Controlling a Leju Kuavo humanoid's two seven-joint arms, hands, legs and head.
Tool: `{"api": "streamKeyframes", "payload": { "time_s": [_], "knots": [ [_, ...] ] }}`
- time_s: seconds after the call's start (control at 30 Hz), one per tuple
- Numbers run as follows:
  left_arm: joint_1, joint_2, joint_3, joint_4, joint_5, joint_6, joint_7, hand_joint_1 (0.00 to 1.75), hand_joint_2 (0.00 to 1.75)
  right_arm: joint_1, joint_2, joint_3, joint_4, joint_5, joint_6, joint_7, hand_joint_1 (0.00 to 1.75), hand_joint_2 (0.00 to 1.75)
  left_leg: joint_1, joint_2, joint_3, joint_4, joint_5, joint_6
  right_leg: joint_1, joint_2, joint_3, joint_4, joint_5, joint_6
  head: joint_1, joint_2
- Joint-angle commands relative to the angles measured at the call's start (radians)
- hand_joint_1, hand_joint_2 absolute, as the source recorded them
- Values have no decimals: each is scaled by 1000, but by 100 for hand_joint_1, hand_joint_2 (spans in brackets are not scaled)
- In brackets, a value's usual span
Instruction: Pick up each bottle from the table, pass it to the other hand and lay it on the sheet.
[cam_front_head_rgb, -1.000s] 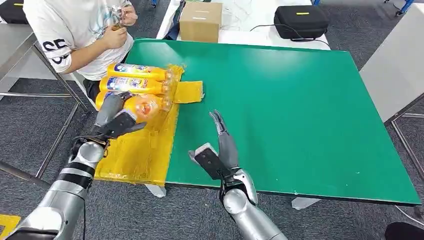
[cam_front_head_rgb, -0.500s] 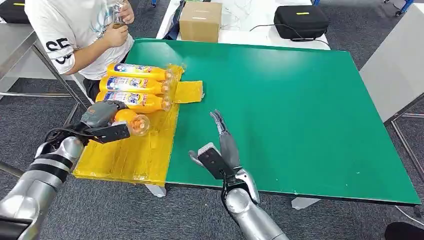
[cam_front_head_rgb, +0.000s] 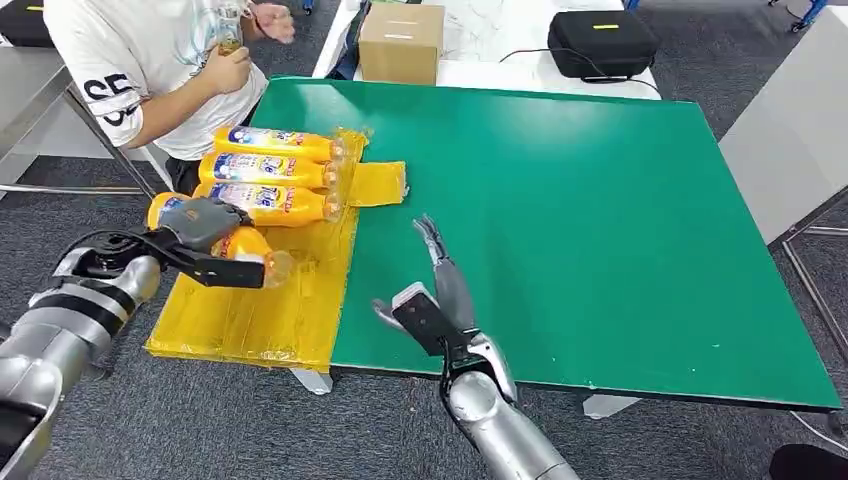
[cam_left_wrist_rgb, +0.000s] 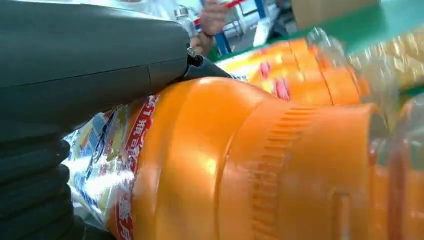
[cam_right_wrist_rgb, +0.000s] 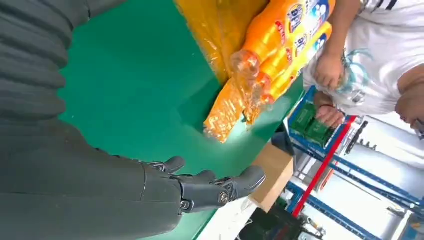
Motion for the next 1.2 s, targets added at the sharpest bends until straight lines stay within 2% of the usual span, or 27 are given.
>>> {"api": "streamKeyframes", "payload": {
  "time_s": [0.03,0.1,0.13,0.27,0.4,0.5,0.7,0.73,0.77,0.8,1.0,1.2],
  "knots": [
    [-88,-185,-301,234,-49,56,47,175,175,-63,0,22,81,5,20,6,0,175,0,-7,6,-1,-1,0,0,-6,8,0,-3,-1,0,0],
    [-68,-242,-319,250,-50,71,60,175,175,-65,2,26,84,13,20,9,0,175,1,-5,7,0,-2,-1,1,-5,9,-1,-4,-1,0,0],
    [-63,-249,-321,249,-50,74,65,175,175,-65,2,26,84,13,21,9,0,175,0,-5,5,-1,-1,0,0,-5,7,-1,-3,-1,0,0],
    [-59,-249,-320,249,-45,81,63,175,175,-65,1,25,84,14,21,10,0,175,-1,-3,3,0,-1,0,0,-3,5,-1,-1,-1,0,0],
    [-23,-285,-299,248,17,73,26,175,175,-71,3,25,90,20,22,10,0,175,0,-2,7,0,-3,-1,0,-2,8,0,-3,-2,0,0],
    [-18,-288,-300,248,18,75,28,175,175,-72,3,25,90,20,23,10,0,175,-1,-2,3,-1,-1,0,0,-2,4,-1,-1,-1,0,0],
    [9,-316,-281,254,50,96,18,175,175,-80,6,36,98,27,26,6,0,175,-1,-1,6,-1,-1,0,-1,-1,7,-1,-1,-1,0,0],
    [8,-319,-278,258,55,97,19,133,175,-82,7,38,102,28,26,6,0,175,-1,-2,5,-1,-1,0,-1,-2,6,-1,-1,-1,0,0],
    [9,-322,-274,260,60,100,19,9,175,-84,7,39,105,28,26,5,0,175,-1,-2,4,-1,-1,0,-1,-2,6,-1,-1,-1,0,0],
    [8,-323,-272,261,60,107,25,0,175,-85,6,41,106,29,27,5,0,175,-1,-2,7,-1,-2,0,-1,-2,9,-1,-2,-1,0,0],
    [13,-320,-251,258,72,146,28,0,175,-86,2,45,103,30,27,4,0,175,-1,-2,4,-1,-1,0,-1,-2,6,-1,-1,-1,0,0],
    [19,-316,-234,251,83,150,21,0,175,-89,-1,47,106,32,29,5,0,175,0,-1,8,0,-3,-1,0,-1,9,-1,-2,-1,0,0]
  ]
}}
